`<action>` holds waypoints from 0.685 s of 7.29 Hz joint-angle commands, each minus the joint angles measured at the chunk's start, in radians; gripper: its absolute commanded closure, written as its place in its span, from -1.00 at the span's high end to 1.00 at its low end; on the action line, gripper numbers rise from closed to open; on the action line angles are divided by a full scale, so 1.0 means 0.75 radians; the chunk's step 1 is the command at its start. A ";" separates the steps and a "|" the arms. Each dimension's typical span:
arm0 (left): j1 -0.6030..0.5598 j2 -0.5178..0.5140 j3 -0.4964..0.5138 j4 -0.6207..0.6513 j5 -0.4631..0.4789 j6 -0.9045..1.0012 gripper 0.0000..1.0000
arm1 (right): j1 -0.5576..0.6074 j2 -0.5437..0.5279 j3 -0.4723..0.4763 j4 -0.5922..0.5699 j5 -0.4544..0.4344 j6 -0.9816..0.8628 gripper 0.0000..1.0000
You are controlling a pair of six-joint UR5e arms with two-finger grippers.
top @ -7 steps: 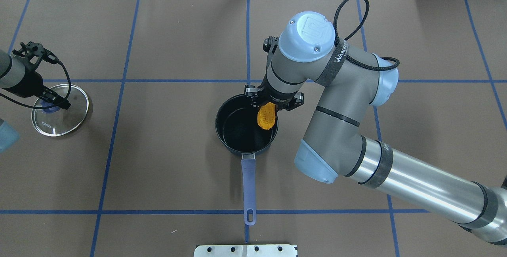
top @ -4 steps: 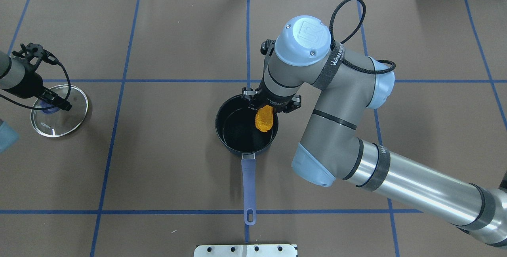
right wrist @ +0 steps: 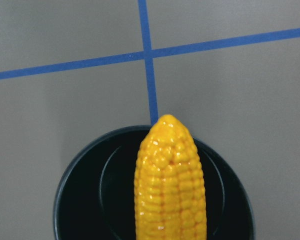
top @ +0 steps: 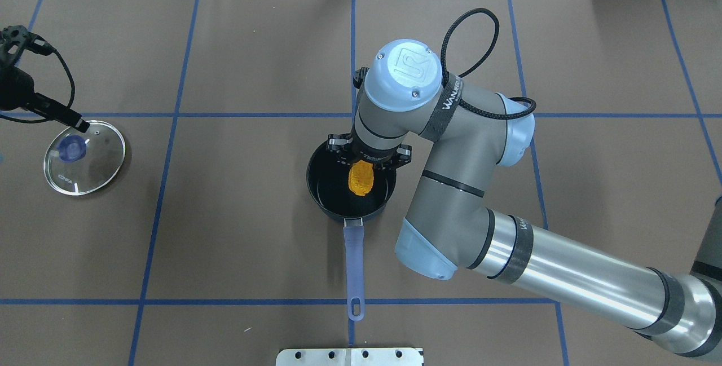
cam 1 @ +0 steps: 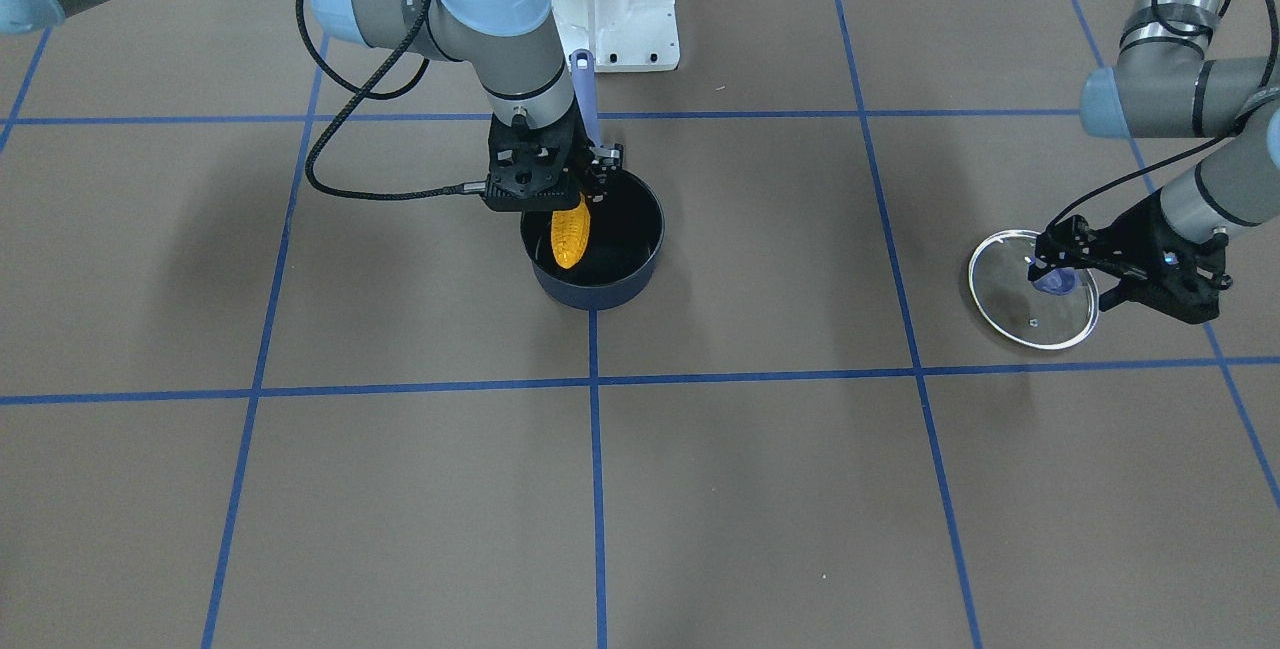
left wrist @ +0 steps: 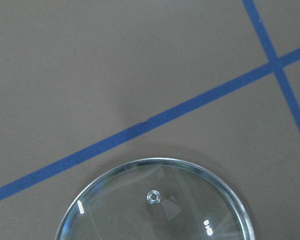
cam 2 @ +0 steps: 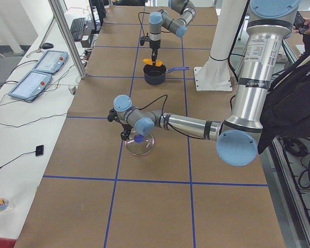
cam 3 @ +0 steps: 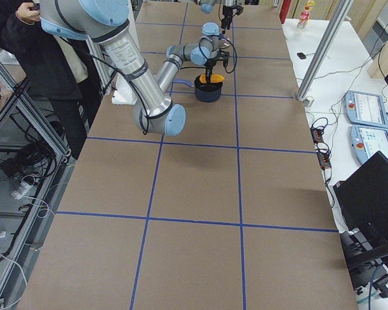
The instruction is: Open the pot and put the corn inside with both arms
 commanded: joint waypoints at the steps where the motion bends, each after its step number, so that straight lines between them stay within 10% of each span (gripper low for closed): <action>1: -0.039 0.001 -0.168 0.186 -0.033 -0.001 0.96 | -0.035 0.003 -0.035 0.005 -0.041 0.007 -0.47; 3: -0.041 0.001 -0.275 0.319 -0.033 -0.001 0.96 | -0.055 -0.001 -0.049 0.009 -0.070 0.003 -0.34; 5: -0.043 0.001 -0.281 0.324 -0.033 -0.001 0.96 | -0.062 0.005 -0.035 0.011 -0.141 0.003 0.99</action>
